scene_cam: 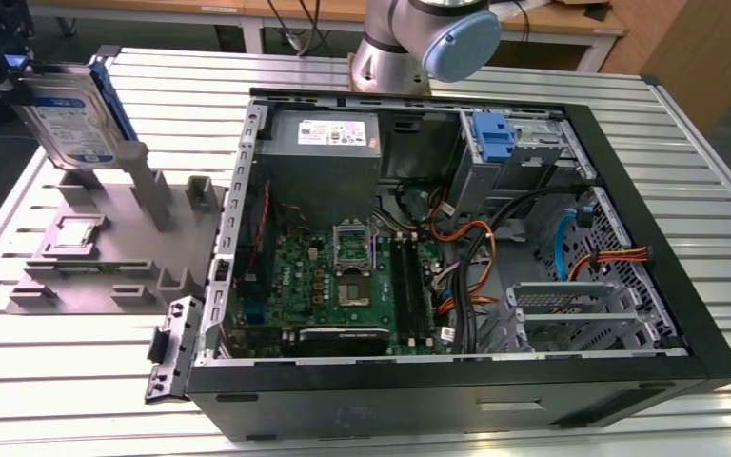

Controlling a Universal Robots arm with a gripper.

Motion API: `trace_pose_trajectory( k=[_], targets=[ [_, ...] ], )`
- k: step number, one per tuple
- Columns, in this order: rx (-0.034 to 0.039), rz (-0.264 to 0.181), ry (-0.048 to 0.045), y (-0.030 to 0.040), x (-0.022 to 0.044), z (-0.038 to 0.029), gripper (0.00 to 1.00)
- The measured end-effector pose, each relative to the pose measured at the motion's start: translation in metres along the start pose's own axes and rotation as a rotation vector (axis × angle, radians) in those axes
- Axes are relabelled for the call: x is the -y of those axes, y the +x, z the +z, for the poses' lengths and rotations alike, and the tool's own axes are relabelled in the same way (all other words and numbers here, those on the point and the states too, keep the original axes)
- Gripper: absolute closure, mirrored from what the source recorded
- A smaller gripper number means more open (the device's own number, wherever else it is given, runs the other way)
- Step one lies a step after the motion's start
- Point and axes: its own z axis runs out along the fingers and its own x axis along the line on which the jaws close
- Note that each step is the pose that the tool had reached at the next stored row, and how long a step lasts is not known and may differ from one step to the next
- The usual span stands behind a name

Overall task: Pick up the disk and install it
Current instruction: 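Pick up the disk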

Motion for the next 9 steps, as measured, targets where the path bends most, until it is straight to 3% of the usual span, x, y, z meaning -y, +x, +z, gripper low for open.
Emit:
trace_pose_trajectory(
  k=[9],
  targets=[
    [-0.0001,0.0,-0.0002,-0.0001,-0.0001,-0.0022,0.63]
  ],
)
